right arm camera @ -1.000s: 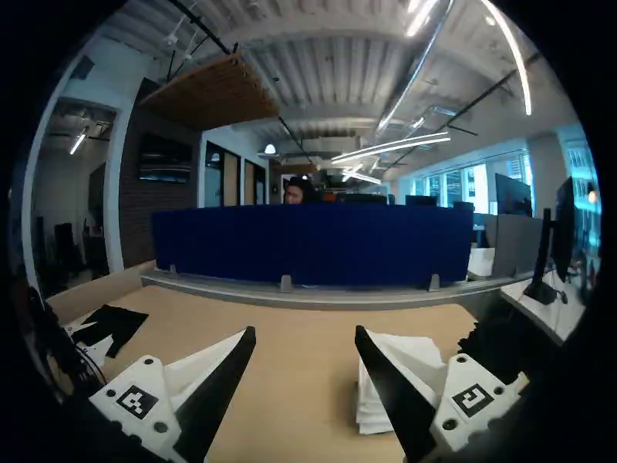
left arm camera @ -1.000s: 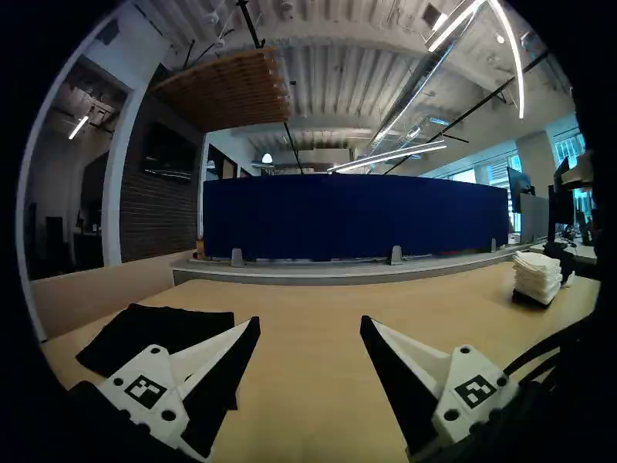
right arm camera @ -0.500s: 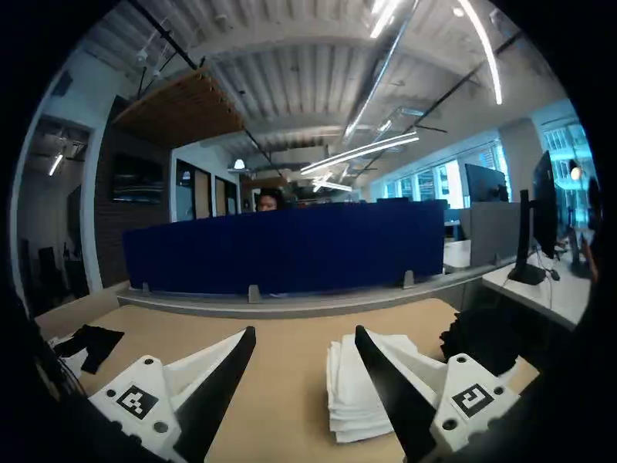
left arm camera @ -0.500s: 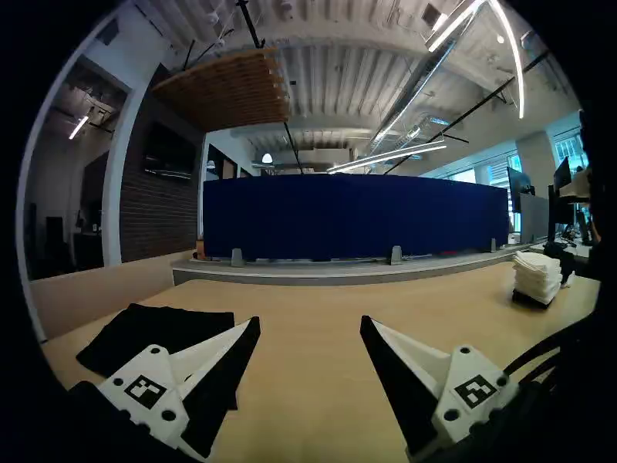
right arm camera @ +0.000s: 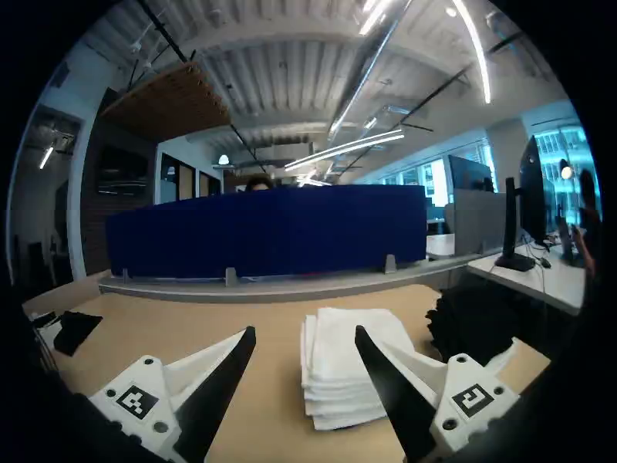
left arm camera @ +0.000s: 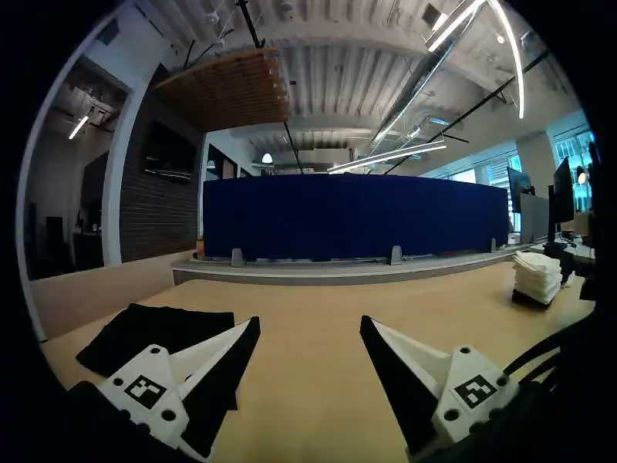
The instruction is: Fold towel
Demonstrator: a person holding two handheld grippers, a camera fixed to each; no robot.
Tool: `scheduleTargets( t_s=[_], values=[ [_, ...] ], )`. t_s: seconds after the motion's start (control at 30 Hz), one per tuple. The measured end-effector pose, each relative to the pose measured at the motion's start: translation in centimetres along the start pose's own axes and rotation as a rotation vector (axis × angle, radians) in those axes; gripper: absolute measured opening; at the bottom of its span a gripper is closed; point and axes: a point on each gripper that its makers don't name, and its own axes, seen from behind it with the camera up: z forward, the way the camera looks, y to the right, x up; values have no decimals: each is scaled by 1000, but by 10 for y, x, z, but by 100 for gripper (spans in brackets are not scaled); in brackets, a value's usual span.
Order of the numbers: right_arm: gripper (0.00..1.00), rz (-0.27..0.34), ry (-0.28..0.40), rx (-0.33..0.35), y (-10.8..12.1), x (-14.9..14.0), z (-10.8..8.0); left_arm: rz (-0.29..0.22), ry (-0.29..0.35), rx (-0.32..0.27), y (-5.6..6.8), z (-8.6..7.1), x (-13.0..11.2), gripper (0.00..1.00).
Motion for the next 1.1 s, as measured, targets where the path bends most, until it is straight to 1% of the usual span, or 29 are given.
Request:
scheduleTargets(
  t_s=[0.17, 0.37, 0.5, 0.73, 0.97, 1.1],
  values=[
    [100, 1, -13, 6, -1, -28, 3, 0, 0, 0, 0, 0, 0, 97],
    [100, 5, 6, 15, -1, -42, 9, 0, 0, 0, 0, 0, 0, 97],
    [100, 6, 8, 20, -1, -47, 9, 0, 0, 0, 0, 0, 0, 97],
    [100, -11, 21, 22, 0, -53, 8, 0, 0, 0, 0, 0, 0, 97],
    [99, -45, 50, 29, -4, -53, 4, 0, 0, 0, 0, 0, 0, 97],
    [99, -69, 54, 27, -7, -57, 2, 0, 0, 0, 0, 0, 0, 97]
  ],
)
